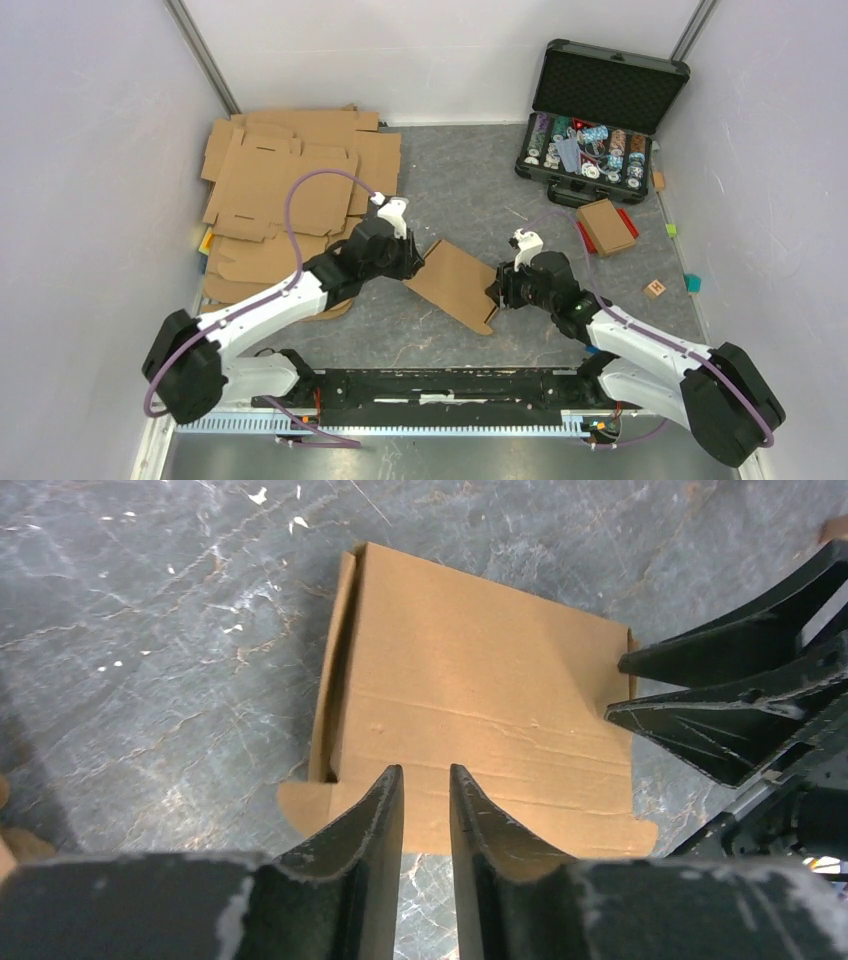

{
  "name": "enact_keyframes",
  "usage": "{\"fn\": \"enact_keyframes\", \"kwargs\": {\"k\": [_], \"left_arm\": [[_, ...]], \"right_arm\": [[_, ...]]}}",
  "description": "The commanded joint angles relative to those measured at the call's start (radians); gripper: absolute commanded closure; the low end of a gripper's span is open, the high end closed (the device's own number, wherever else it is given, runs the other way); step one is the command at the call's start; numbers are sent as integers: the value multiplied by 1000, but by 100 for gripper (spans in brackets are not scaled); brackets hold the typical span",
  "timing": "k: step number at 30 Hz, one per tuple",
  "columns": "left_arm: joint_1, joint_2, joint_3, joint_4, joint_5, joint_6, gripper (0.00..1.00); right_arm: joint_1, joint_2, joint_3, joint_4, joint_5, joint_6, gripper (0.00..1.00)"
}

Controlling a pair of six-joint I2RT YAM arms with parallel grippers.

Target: Fold the paper box

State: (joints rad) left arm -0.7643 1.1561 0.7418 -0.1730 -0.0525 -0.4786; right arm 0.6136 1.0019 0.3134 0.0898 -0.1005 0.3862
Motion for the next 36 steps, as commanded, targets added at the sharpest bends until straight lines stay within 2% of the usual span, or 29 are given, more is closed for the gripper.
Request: {"fn": "enact_keyframes", "kwargs": {"k": [1,7,10,14,17,23,27,31,36], "left_arm": [[3,97,30,79,107,14,73],[7,152,-92,198,160,-30,78],[7,218,-103,214,173,-14,79],[7,293,-131,256,173,-10,81],[6,302,-134,274,168,-10,81],[7,239,-76,206,153,14,80],[7,205,-40,185,166,10,77],[6,225,0,187,218,4,75],[7,322,20,198,276,10,75]], "right_arm": [[10,47,-25,-2,22,-21,48],[21,68,-5,-21,40,-41,52],[23,50,15,-58,66,-67,53],[24,9,37,-125,92,-95,60],[24,-22,60,-151,55,-107,60],[23,-81,173,-212,-57,-118,62],[26,-95,167,-199,-170,-99,72],[32,-69,88,-135,-242,-62,88],[46,30,5,-65,-304,-58,94]]}}
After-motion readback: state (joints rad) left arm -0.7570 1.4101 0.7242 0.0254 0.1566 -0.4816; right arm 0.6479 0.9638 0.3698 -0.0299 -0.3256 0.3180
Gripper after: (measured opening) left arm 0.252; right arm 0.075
